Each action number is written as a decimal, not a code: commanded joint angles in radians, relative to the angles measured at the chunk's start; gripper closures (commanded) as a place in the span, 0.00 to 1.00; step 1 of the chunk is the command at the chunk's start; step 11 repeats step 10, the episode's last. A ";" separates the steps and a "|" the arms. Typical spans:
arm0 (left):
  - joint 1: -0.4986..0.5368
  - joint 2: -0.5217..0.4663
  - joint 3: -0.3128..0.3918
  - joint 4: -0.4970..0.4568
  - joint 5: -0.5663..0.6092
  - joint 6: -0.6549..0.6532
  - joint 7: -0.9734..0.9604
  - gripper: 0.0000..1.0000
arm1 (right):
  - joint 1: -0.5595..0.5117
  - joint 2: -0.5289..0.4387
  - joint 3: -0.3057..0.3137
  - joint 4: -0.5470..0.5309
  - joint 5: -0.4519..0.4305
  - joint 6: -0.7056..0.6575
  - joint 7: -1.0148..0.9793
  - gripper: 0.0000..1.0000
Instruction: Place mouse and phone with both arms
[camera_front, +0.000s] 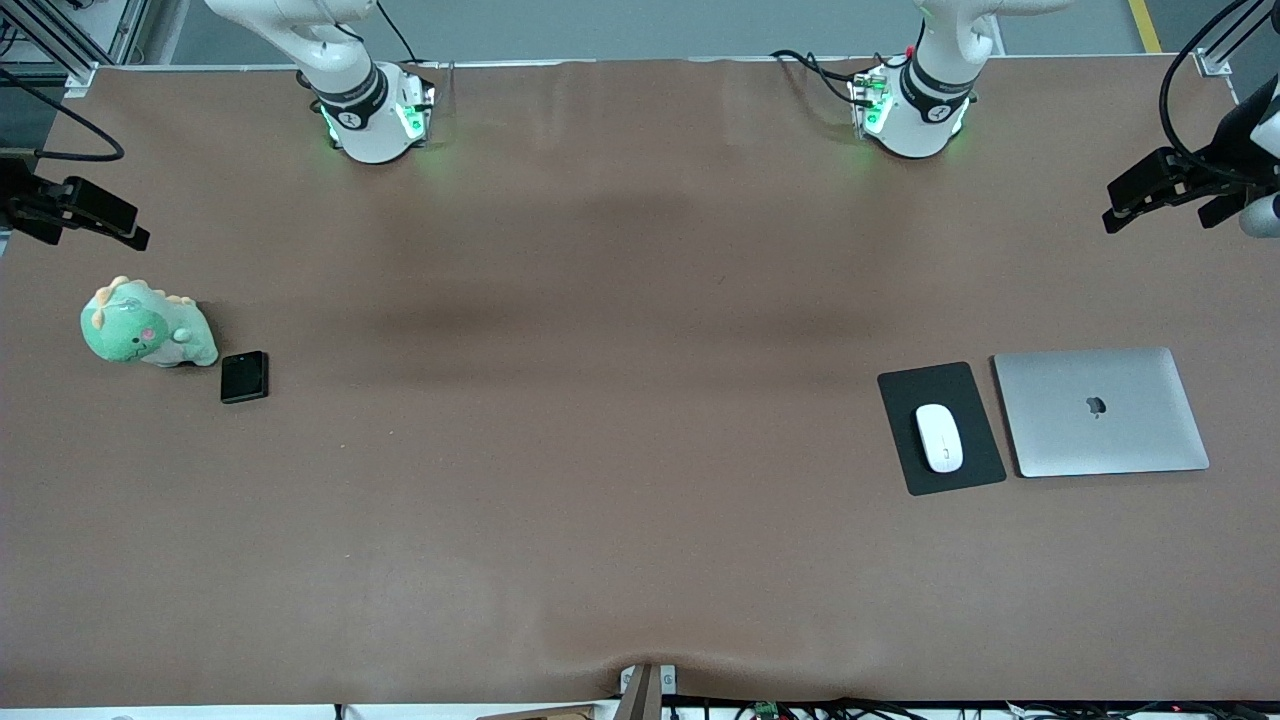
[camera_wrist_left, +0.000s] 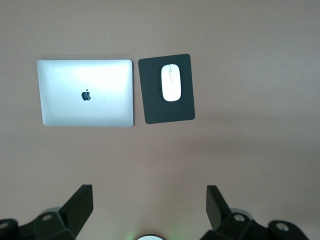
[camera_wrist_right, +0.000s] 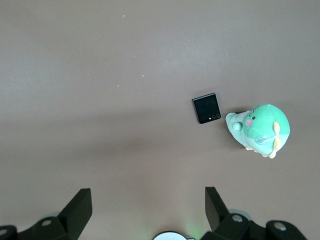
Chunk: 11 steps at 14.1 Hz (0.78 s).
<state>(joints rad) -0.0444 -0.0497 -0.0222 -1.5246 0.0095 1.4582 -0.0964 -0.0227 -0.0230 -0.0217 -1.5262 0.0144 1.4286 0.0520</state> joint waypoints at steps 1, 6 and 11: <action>-0.006 0.014 -0.004 0.030 0.027 -0.024 0.015 0.00 | 0.026 -0.006 -0.011 -0.003 -0.019 -0.002 -0.006 0.00; -0.008 0.014 -0.004 0.029 0.027 -0.024 0.015 0.00 | 0.032 -0.006 -0.012 -0.009 -0.019 -0.002 -0.008 0.00; -0.006 0.011 -0.004 0.030 0.027 -0.033 0.017 0.00 | 0.037 -0.006 -0.009 -0.003 -0.021 0.001 -0.006 0.00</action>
